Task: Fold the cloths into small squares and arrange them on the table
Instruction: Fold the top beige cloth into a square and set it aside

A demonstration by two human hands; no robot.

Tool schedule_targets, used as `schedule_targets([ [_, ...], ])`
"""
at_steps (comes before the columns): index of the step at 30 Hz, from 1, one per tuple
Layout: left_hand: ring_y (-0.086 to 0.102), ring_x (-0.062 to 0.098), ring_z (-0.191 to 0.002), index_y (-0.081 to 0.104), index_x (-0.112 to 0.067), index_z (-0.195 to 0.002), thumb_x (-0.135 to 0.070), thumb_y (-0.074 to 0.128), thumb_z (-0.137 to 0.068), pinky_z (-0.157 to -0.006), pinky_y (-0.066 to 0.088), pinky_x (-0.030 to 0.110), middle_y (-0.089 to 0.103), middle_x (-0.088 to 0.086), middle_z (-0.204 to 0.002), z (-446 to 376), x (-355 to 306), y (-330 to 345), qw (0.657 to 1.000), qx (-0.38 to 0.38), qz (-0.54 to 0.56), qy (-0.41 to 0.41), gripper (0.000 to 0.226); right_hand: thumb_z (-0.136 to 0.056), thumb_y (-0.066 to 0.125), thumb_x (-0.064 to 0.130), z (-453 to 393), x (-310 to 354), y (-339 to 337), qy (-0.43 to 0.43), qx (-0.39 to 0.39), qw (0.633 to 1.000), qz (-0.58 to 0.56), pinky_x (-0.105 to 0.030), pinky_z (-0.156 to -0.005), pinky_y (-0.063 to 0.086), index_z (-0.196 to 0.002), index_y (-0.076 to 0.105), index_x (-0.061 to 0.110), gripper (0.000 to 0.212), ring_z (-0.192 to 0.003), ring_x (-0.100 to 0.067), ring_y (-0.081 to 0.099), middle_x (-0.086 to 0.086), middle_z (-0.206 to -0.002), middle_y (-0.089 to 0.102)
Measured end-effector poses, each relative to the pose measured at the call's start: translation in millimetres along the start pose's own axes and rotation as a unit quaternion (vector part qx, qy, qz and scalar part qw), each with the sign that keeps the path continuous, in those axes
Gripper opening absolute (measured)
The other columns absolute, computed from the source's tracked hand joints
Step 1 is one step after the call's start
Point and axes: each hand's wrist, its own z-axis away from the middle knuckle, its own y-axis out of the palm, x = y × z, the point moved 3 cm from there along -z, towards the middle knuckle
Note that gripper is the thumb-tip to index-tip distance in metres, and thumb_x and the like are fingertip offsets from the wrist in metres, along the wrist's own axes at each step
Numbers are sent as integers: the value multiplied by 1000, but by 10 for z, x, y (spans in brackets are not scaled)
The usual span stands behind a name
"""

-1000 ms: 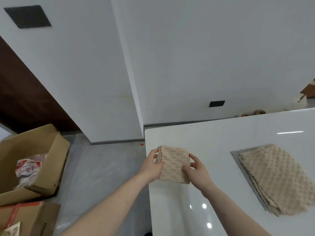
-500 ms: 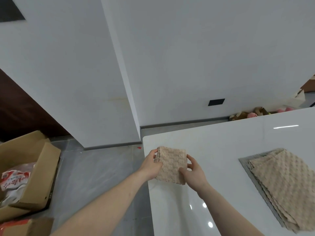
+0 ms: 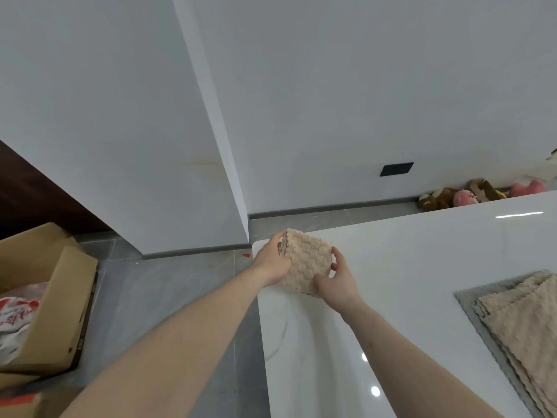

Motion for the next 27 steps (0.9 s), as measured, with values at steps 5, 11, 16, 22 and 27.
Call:
schedule_targets([
  [5,42,25,-141,30,-26,-157,-6,50,-89,-97,45,29,34,0,-160,-186,326,49,997,-12,-69,-12,73,-85,60,11,-127,-185,209,-17,43,993,105,-35,-103,48,-161,16,25,89,-119,-26,58,2,-145,50],
  [11,31,25,-148,36,-23,-155,-20,55,-90,-122,26,35,30,-1,-161,-62,777,217,974,39,-216,48,68,-93,60,25,-72,-421,372,-33,102,982,157,-36,-118,32,-162,-8,24,98,-147,-25,35,-1,-167,12],
  [16,20,26,-154,28,-25,-159,-17,52,-92,-124,22,36,11,1,-170,132,893,107,980,16,-196,14,72,-90,62,26,114,-462,337,-21,126,978,166,-39,-119,33,-158,-22,33,109,-148,-24,32,8,-168,-4],
  [22,28,29,-150,11,-30,-162,-22,55,-95,-118,33,38,5,-5,-171,1278,1470,251,932,156,-327,-3,80,-91,59,35,987,-1020,277,11,201,901,384,-42,-113,37,-161,-14,30,101,-145,-40,29,9,-165,-28],
  [27,20,28,-153,-2,-30,-162,-24,53,-97,-123,25,37,5,-2,-170,2087,1784,515,925,191,-327,-21,85,-89,57,33,1567,-1252,240,41,229,870,434,-41,-116,35,-162,-2,30,94,-146,-41,25,5,-168,-19],
])
